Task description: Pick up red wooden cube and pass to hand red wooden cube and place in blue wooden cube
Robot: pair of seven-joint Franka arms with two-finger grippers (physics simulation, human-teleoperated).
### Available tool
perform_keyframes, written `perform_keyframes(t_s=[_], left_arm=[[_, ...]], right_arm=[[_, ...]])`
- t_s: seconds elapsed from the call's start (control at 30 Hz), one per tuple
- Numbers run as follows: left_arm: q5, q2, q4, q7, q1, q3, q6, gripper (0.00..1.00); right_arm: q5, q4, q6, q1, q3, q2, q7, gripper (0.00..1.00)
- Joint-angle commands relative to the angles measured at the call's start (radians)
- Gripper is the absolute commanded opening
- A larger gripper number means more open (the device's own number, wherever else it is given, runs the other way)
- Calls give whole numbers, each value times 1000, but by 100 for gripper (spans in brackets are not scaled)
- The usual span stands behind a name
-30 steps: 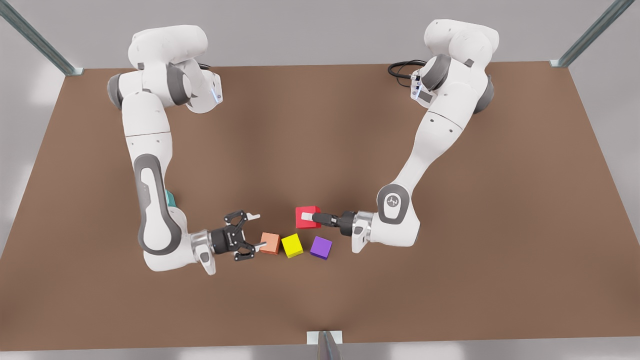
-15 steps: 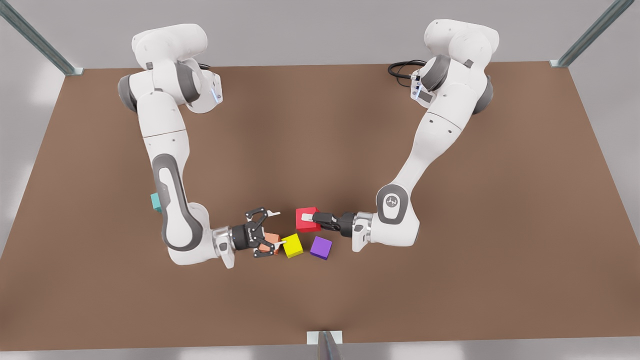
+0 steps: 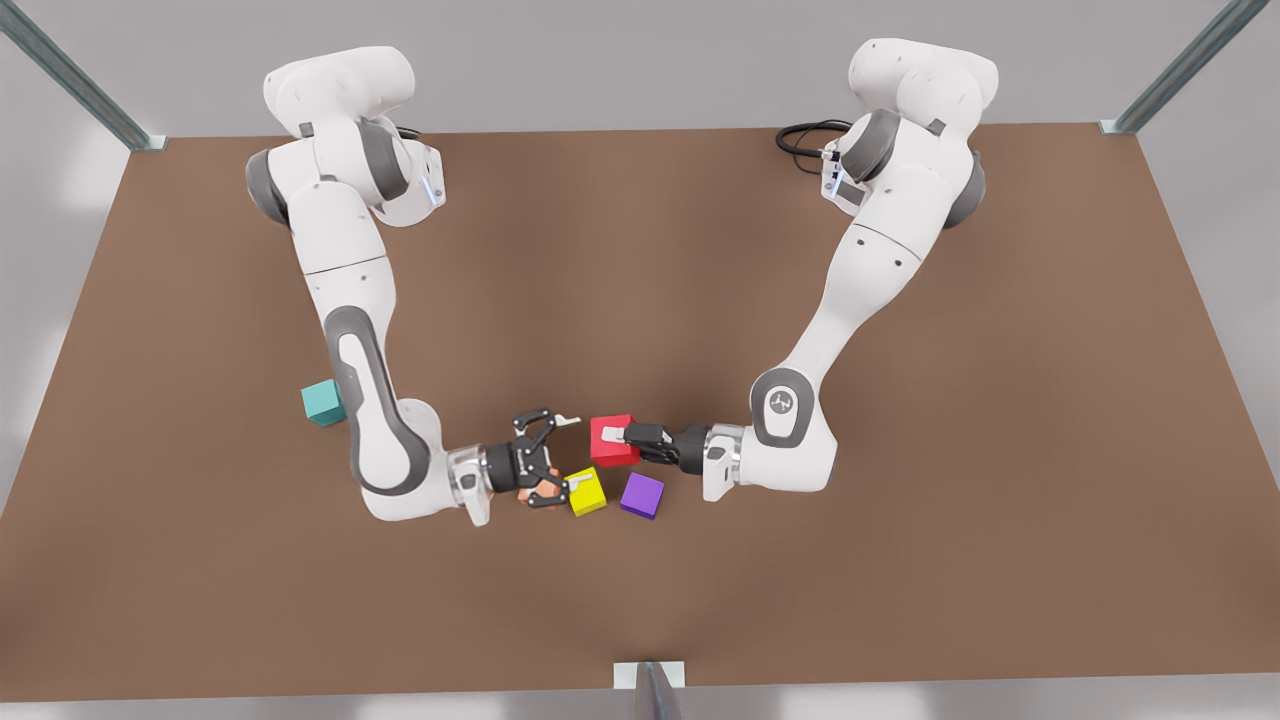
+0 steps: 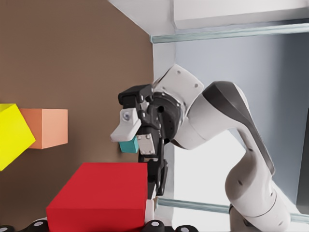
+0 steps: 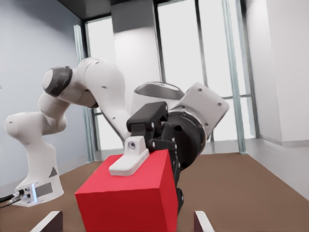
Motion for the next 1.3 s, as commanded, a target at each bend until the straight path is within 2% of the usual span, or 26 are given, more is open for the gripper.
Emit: perform_keyframes(t_s=[0.0, 1.2, 1.27], left_arm=[[-8, -1, 0, 62, 0, 0, 0, 61], [-8, 6, 0, 64, -10, -8, 30, 61], [-8, 8, 0, 64, -10, -8, 32, 61]], right_arm=[[3, -2, 3, -1, 9, -2, -79, 100], [95, -14, 55, 58, 46, 33, -77, 100], [95, -11, 55, 58, 44, 33, -77, 62]])
